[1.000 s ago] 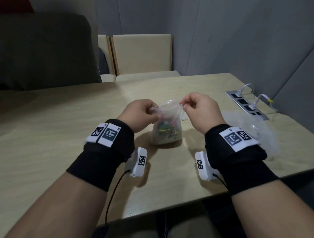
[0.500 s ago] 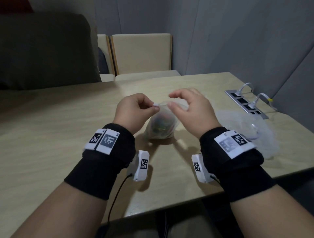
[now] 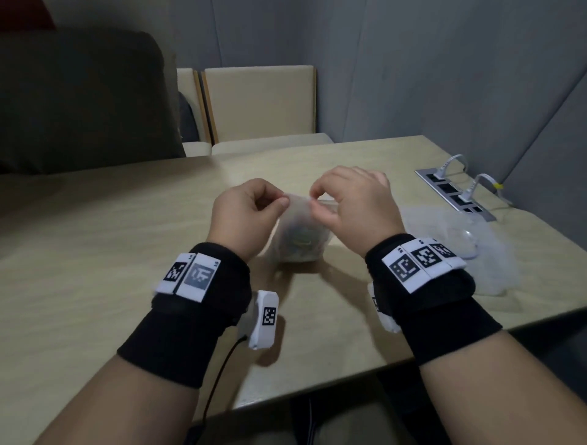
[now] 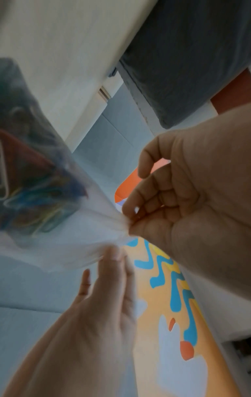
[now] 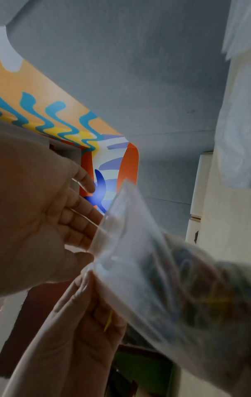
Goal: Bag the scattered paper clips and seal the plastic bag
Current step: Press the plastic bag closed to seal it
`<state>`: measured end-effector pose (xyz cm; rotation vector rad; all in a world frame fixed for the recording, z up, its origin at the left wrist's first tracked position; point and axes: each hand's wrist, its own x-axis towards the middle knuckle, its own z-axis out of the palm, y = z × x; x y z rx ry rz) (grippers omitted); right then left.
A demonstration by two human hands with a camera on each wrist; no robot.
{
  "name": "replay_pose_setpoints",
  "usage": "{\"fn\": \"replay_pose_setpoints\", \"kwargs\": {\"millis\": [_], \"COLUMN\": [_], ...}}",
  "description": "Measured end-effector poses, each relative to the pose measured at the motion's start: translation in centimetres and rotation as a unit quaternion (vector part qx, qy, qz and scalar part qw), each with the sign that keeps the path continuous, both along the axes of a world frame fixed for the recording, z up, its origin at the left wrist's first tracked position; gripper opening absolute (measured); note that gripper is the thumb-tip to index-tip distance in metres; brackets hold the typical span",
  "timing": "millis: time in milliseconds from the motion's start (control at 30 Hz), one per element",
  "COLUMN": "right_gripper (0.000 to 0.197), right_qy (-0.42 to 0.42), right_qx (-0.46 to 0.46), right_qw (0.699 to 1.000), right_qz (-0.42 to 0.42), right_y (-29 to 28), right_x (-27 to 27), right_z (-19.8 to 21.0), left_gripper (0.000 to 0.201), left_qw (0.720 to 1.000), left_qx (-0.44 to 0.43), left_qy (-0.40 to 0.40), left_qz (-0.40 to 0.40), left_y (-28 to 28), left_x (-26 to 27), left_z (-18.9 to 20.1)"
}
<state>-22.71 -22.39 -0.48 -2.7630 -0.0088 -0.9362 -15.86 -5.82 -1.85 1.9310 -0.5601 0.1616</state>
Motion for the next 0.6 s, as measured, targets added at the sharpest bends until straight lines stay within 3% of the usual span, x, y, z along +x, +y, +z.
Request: {"fn": "replay_pose_setpoints", "kwargs": {"millis": [133,267,367,433,533,600], "right_gripper": [0.012,0.026,0.073,0.087,0.053,0.042], "right_qy": [0.055,0.070,0.263,0.394,0.420,0.413], "right_qx": [0.035,0.200,0.322,0.313,0.308,0.301], "right_qw": [0.993,0.972,0.906,0.864,0.854,0.859], "right_qz": [-0.101,-0.106,-0.071,-0.026,0.010,0.021], "right_y": [-2.0,-1.2,-0.5,0.4,1.4,1.8], "right_x": [-0.4,-0.2,0.0,0.2,1.2,2.0], "right_z": [-0.8,-2.1,-2.8,-3.4,-3.5,-2.7], "left_gripper": [0.023,0.016,0.014,0.010,0.009,0.010], "left_qw": [0.998,0.993,0.988,0.987,0.985,0.982], "left_qx": [-0.007,0.003,0.013,0.008,-0.014,-0.032], "left_qy": [0.029,0.094,0.136,0.151,0.164,0.177], "left_qz": [0.055,0.070,0.071,0.059,0.048,0.064], "left_y": [0.8,0.6,0.6,0.4,-0.2,0.0], "left_x": [0.9,1.2,1.5,1.5,1.3,1.7], "left_z": [-0.1,-0.7,-0.9,-1.0,-0.9,-0.6]}}
